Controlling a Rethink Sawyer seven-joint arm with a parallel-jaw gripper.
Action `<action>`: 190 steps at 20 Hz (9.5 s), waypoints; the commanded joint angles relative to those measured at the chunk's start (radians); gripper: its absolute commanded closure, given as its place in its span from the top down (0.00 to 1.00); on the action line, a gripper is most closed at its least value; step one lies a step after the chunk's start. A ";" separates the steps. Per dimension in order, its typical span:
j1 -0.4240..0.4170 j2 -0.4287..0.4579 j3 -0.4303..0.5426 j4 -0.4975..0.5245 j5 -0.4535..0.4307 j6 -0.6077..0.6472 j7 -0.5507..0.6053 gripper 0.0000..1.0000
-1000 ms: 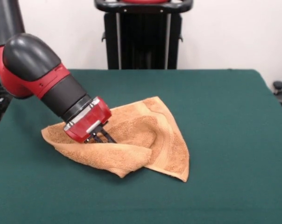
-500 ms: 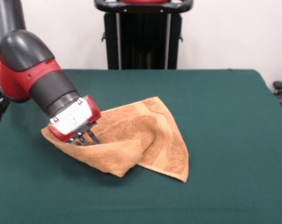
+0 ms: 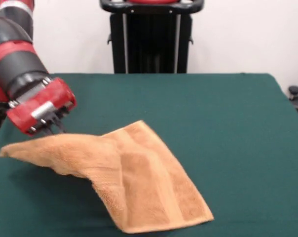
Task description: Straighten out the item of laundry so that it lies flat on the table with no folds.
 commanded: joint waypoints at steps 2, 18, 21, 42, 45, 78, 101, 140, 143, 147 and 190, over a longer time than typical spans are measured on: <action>0.019 0.122 0.152 -0.156 0.025 0.197 -0.477 0.00; 0.056 0.027 0.049 -0.187 -0.039 0.171 -0.421 0.00; 0.066 -0.004 0.042 -0.183 -0.038 0.168 -0.392 0.00; 0.328 -0.289 -0.258 -0.319 0.052 0.475 -0.169 0.00; 0.374 -0.320 -0.315 -0.358 0.052 0.541 -0.147 0.00; 0.623 -0.401 -0.623 -0.483 0.107 0.902 -0.034 0.00; 0.664 -0.238 -0.709 -0.651 0.143 0.938 -0.210 0.00; 0.667 -0.305 -0.773 -0.367 0.199 0.876 -0.111 0.00; 0.665 -0.303 -0.772 -0.350 0.204 0.849 -0.109 0.00; 0.663 -0.307 -0.772 -0.323 0.213 0.819 -0.105 0.00; 0.703 -0.479 -0.815 0.072 0.253 0.552 -0.024 0.00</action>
